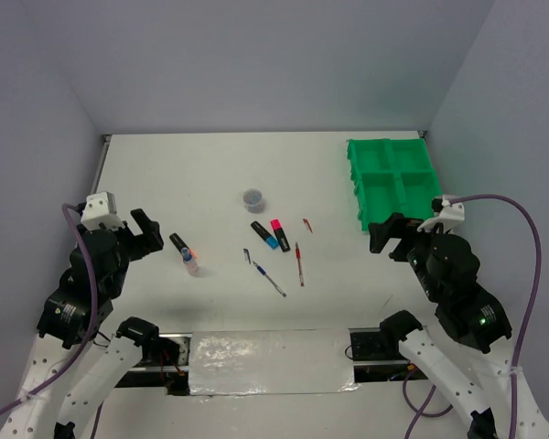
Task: Sort the stationery into containers
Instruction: Pick up the pen cap from the center of the board, then pick up the pen from the center of the board, then close the pen cap on the pen.
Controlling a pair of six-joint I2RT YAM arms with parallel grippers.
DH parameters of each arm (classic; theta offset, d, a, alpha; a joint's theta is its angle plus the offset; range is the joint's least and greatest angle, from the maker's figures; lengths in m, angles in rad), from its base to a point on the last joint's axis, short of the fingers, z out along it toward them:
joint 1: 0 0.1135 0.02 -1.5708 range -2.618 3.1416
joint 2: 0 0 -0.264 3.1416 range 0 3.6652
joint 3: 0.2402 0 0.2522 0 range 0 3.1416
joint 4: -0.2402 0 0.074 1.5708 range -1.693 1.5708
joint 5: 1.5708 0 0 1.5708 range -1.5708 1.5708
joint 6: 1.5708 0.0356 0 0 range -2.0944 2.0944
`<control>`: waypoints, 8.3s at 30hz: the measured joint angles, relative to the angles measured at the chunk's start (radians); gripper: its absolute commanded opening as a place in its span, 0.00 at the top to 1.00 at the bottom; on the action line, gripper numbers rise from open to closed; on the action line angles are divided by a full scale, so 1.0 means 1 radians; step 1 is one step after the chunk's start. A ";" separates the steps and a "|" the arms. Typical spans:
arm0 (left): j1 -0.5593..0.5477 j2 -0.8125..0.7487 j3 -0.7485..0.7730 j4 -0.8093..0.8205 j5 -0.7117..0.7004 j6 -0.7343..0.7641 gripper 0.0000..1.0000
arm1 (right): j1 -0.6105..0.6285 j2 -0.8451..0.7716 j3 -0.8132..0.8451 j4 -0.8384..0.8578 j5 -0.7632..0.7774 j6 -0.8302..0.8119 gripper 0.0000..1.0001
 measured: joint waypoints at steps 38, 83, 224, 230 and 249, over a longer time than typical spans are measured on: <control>-0.340 0.448 0.380 0.006 0.103 -0.111 0.01 | 0.004 1.077 0.265 0.127 -0.212 -0.095 0.46; -0.835 0.586 0.187 0.049 -0.083 -0.335 0.01 | 0.039 1.556 0.456 0.182 -0.303 -0.206 1.00; -0.892 0.862 -0.017 1.162 0.288 -0.047 1.00 | -0.333 -0.163 -0.470 0.708 -0.761 0.571 1.00; -0.877 0.873 -0.017 1.162 0.290 -0.050 1.00 | -0.333 -0.164 -0.455 0.712 -0.763 0.550 1.00; -0.859 0.873 -0.019 1.175 0.298 -0.076 1.00 | -0.333 -0.164 -0.455 0.716 -0.775 0.536 1.00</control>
